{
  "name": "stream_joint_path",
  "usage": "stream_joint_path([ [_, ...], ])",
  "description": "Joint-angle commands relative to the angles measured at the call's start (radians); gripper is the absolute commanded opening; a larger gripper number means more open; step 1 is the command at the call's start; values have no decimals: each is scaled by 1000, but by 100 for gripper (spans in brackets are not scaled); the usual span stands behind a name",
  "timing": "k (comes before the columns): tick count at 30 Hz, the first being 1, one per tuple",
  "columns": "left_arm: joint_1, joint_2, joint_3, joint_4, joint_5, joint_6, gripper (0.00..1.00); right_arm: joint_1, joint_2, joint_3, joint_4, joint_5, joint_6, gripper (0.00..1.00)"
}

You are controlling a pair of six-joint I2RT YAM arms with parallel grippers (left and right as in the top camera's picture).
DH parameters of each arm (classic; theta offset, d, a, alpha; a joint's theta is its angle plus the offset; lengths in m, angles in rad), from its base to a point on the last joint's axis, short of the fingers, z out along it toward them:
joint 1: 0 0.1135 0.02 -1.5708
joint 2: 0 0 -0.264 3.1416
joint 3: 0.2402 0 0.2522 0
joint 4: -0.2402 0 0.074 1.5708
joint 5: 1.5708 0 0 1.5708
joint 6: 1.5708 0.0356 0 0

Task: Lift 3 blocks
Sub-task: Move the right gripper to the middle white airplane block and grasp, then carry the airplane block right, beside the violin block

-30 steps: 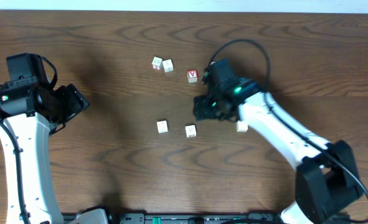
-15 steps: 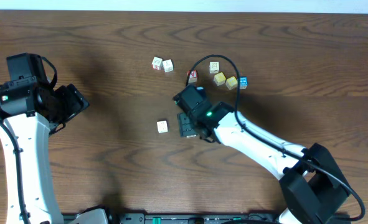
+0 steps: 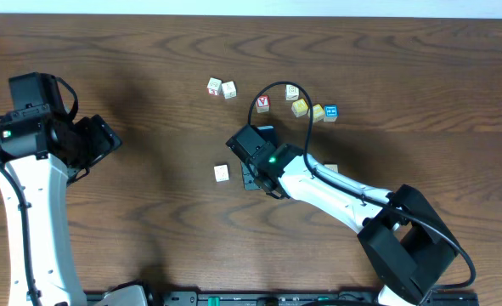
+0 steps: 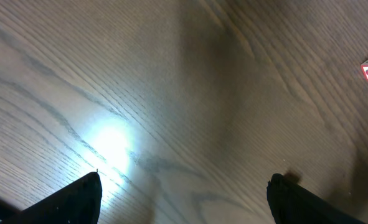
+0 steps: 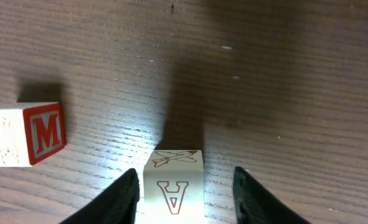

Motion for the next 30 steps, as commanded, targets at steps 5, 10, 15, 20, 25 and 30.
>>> stream_joint_path([
  [5,5,2,10,-4,-5,-9,85,14,47,1,21,6,10,46],
  [10,5,2,10,-4,-5,-9,85,15,48,1,22,-1,10,46],
  [15,5,2,10,-4,-5,-9,85,15,48,1,11,-3,9,42],
  [20,5,2,10,-4,-5,-9,85,15,53,-2,11,1,1,41],
  [25,5,2,10,-4,-5,-9,85,15,54,-3,7,1,-1,40],
  [30,5,2,10,-4,-5,-9,85,14,54,-10,-3,1,8,41],
])
